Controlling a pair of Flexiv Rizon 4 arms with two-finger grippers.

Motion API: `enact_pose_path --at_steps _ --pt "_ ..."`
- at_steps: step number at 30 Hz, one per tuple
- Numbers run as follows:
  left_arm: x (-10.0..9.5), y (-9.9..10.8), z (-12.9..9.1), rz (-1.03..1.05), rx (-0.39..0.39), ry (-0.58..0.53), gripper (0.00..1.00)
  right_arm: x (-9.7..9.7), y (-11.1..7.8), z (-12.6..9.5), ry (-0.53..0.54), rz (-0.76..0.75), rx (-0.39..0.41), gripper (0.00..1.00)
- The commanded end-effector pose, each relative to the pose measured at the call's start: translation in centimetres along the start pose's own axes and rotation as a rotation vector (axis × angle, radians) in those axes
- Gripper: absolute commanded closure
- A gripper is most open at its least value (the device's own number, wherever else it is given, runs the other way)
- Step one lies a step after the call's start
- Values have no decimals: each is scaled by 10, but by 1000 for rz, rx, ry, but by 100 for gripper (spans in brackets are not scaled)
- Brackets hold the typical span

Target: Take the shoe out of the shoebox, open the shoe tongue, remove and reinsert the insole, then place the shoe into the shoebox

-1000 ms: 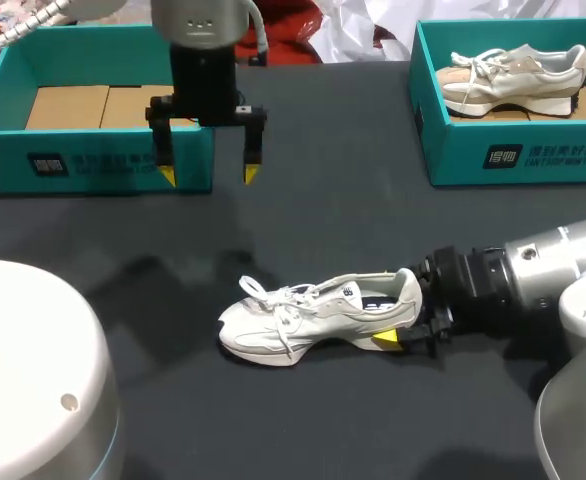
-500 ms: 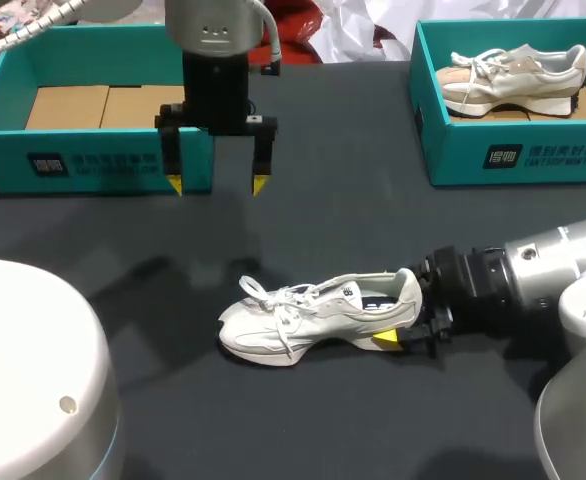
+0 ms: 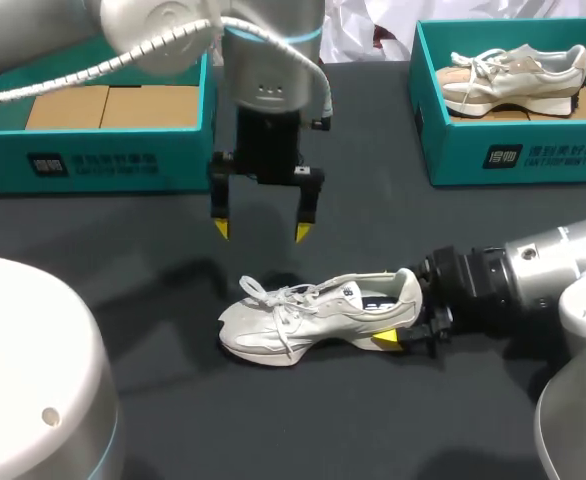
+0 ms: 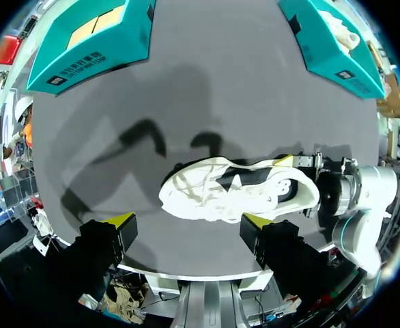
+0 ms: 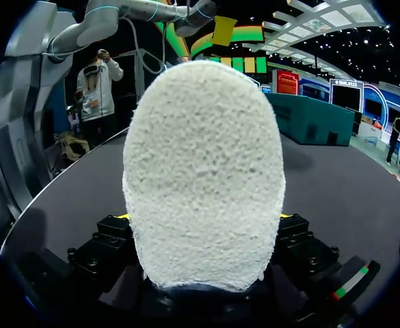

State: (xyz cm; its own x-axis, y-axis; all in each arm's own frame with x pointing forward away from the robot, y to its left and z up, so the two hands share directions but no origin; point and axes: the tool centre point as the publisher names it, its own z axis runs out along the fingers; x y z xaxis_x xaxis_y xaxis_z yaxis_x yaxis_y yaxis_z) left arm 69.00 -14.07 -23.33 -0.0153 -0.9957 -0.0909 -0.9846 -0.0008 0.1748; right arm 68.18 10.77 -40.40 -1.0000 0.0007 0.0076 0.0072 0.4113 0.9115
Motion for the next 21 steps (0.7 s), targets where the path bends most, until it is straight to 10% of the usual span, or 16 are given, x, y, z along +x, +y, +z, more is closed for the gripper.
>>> enact_pose_path --at_steps 1,21 --pt "8 4 0 -2 12 -16 0 0 0 4 -3 1 4 100" --pt "63 7 28 -55 -30 11 0 0 0 4 -3 1 4 100"
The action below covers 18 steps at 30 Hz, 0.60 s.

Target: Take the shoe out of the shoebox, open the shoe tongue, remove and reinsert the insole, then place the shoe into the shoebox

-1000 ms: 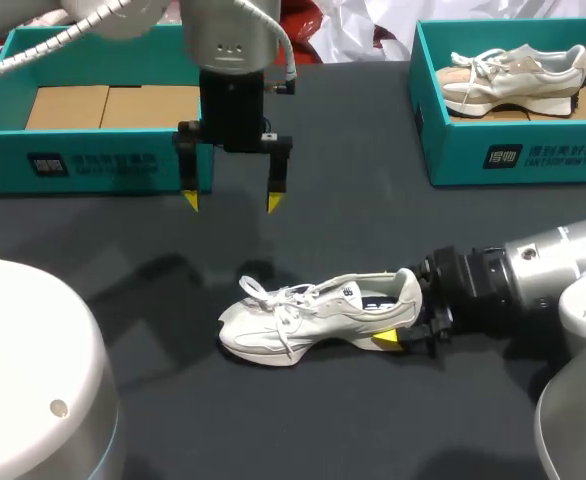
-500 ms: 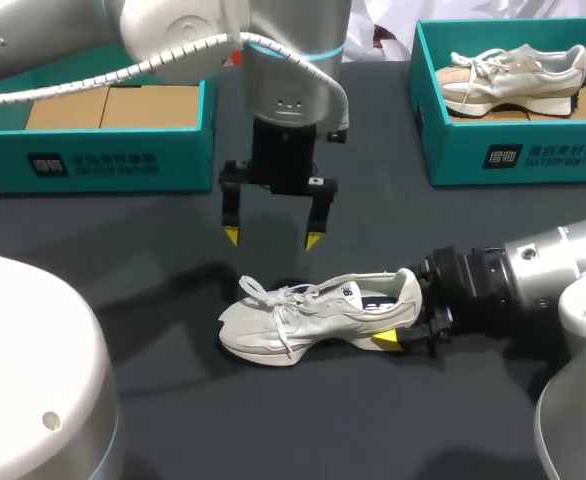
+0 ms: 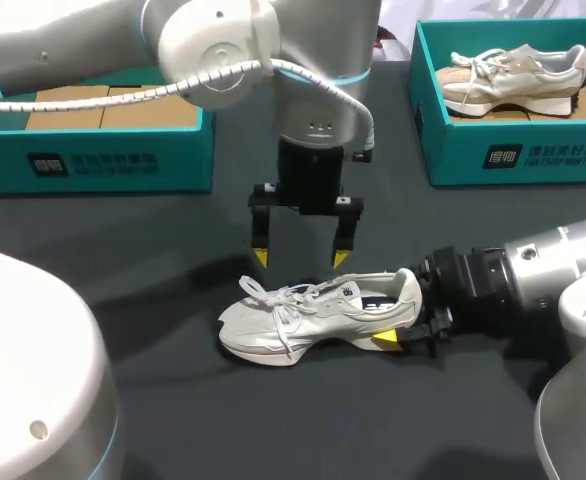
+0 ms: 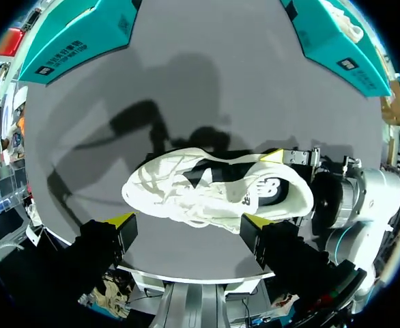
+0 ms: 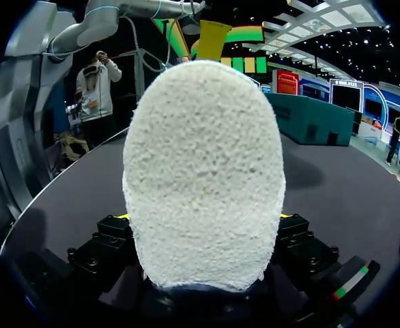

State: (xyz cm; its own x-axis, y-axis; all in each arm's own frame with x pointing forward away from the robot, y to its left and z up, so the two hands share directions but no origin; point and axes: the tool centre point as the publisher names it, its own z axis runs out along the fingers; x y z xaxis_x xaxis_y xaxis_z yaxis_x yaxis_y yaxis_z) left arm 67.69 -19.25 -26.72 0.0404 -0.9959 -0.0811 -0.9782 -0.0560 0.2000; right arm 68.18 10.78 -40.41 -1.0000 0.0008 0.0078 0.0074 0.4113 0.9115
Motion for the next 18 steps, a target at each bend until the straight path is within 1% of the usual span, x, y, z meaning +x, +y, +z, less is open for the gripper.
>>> enact_pose_path --at_steps 1,7,8,10,13,18 --pt "8 0 -2 -2 0 -9 0 0 0 3 -3 1 4 100" --pt "8 0 -2 -2 0 -9 0 0 0 3 -3 1 4 100" --pt "13 1 2 -27 18 -9 0 0 0 3 -3 1 4 100" --pt "21 2 8 -22 -6 -25 0 0 0 3 -3 1 4 100" --pt "30 5 16 -48 7 -31 0 0 0 3 -3 1 4 100" --pt "44 7 22 -63 -9 -55 0 0 0 3 -3 1 4 100"
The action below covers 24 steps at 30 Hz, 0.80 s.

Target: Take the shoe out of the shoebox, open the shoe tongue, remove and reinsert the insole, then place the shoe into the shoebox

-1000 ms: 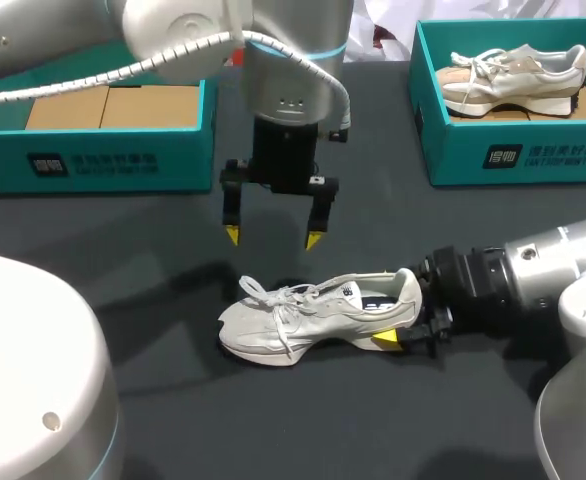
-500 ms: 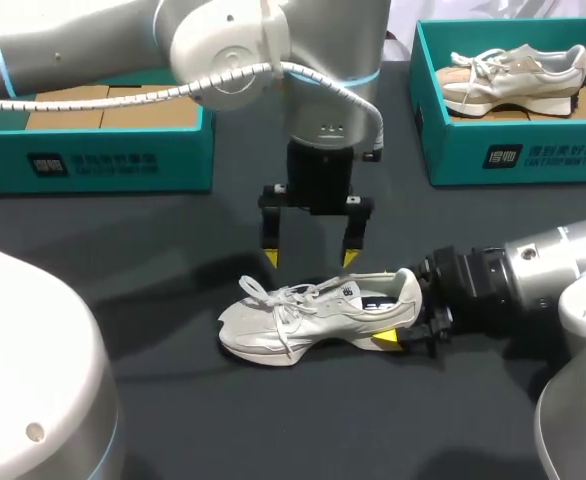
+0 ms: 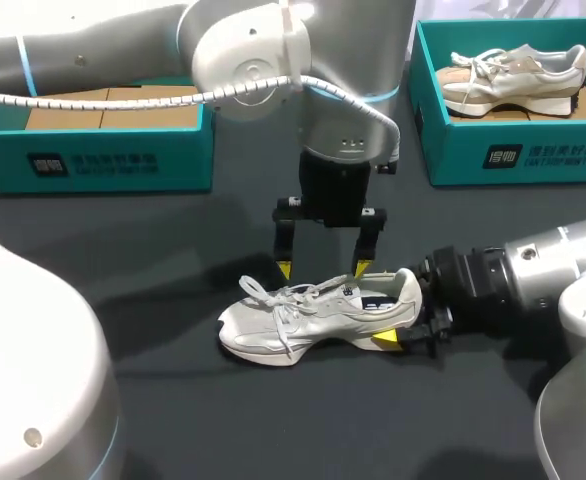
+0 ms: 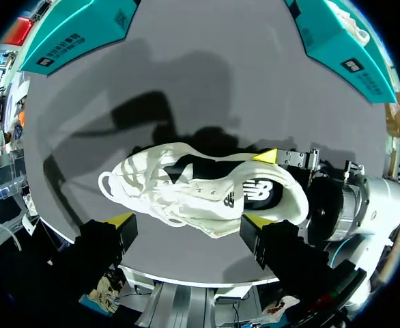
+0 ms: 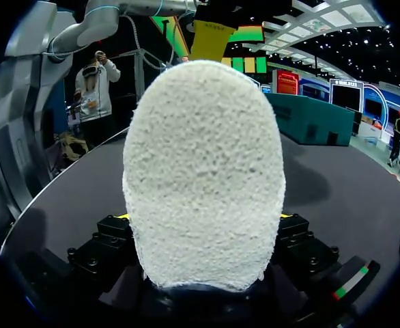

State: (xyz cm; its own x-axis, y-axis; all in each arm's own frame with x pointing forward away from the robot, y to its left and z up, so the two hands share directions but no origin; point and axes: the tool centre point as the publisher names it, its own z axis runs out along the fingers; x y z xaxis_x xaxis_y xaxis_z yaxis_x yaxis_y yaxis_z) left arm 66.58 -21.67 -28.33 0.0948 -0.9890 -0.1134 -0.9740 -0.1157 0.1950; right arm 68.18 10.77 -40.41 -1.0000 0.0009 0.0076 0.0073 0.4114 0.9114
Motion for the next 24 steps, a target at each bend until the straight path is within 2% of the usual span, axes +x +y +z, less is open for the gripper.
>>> enact_pose_path --at_steps 1,9,24 --pt "22 -1 7 -13 -5 -41 0 0 0 3 -3 1 3 100" --pt "37 -5 22 -56 0 -128 0 0 0 3 -3 1 3 100" --pt "35 -6 51 -68 10 -236 0 0 0 3 -3 1 3 100"
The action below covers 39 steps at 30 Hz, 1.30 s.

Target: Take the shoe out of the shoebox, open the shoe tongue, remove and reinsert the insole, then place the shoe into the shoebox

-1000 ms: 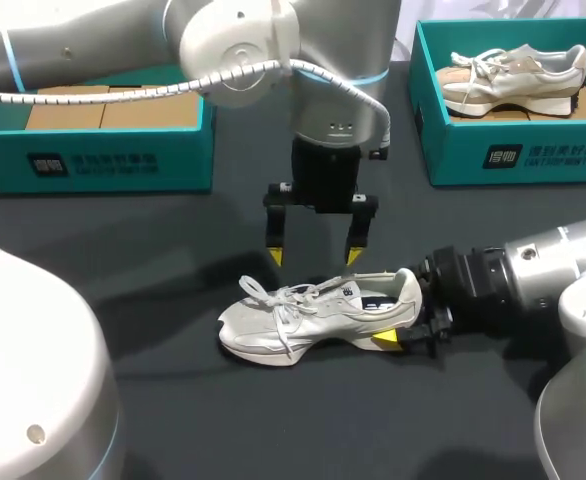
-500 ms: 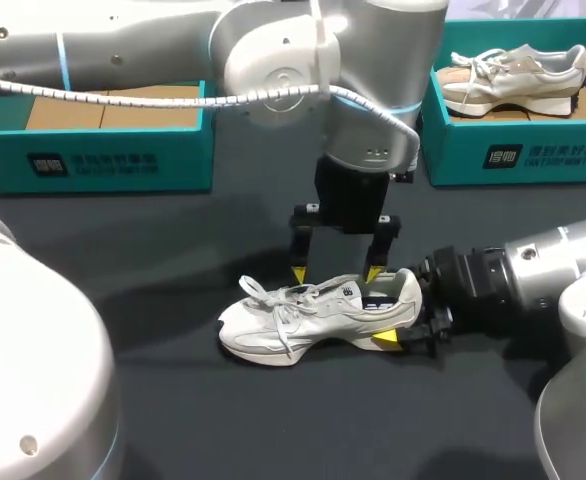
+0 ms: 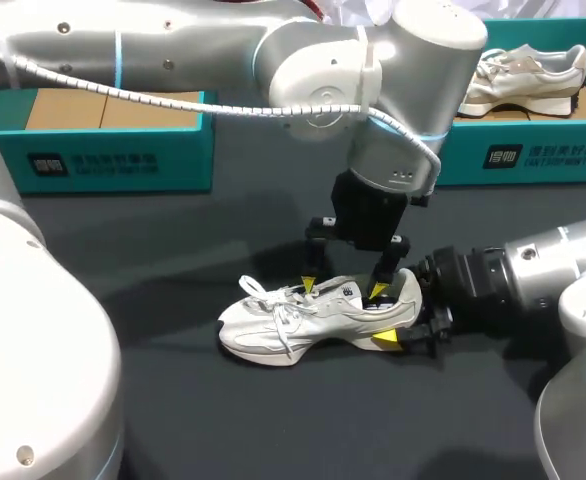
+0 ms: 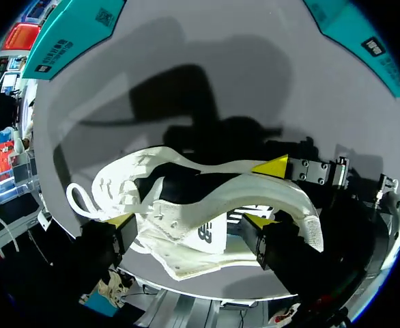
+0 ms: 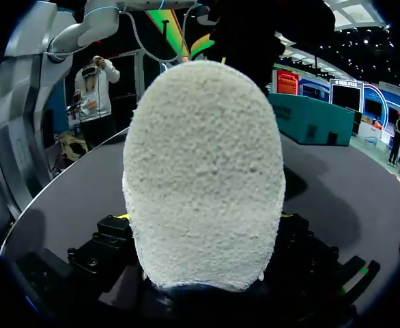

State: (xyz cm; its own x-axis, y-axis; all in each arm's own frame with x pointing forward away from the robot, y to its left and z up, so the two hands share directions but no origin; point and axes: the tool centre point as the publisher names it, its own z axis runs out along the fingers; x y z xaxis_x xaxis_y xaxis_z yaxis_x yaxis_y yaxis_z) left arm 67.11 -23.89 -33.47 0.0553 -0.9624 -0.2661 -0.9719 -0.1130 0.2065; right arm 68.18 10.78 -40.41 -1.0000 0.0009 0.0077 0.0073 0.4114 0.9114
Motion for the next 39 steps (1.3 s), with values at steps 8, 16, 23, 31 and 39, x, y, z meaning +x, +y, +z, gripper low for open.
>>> enact_pose_path --at_steps 8,16,23,31,39 --pt "1 5 12 -107 15 -162 0 0 0 3 -3 1 3 100" --pt "-11 6 10 -105 -11 -190 0 0 0 3 -3 1 3 100" --pt "-22 5 6 -88 -29 -196 4 0 0 3 -3 1 3 100" --pt "-29 9 0 -90 -29 -186 23 0 0 3 -3 1 3 100" --pt "-35 14 -7 -71 -35 -160 51 0 0 3 -3 1 3 100"
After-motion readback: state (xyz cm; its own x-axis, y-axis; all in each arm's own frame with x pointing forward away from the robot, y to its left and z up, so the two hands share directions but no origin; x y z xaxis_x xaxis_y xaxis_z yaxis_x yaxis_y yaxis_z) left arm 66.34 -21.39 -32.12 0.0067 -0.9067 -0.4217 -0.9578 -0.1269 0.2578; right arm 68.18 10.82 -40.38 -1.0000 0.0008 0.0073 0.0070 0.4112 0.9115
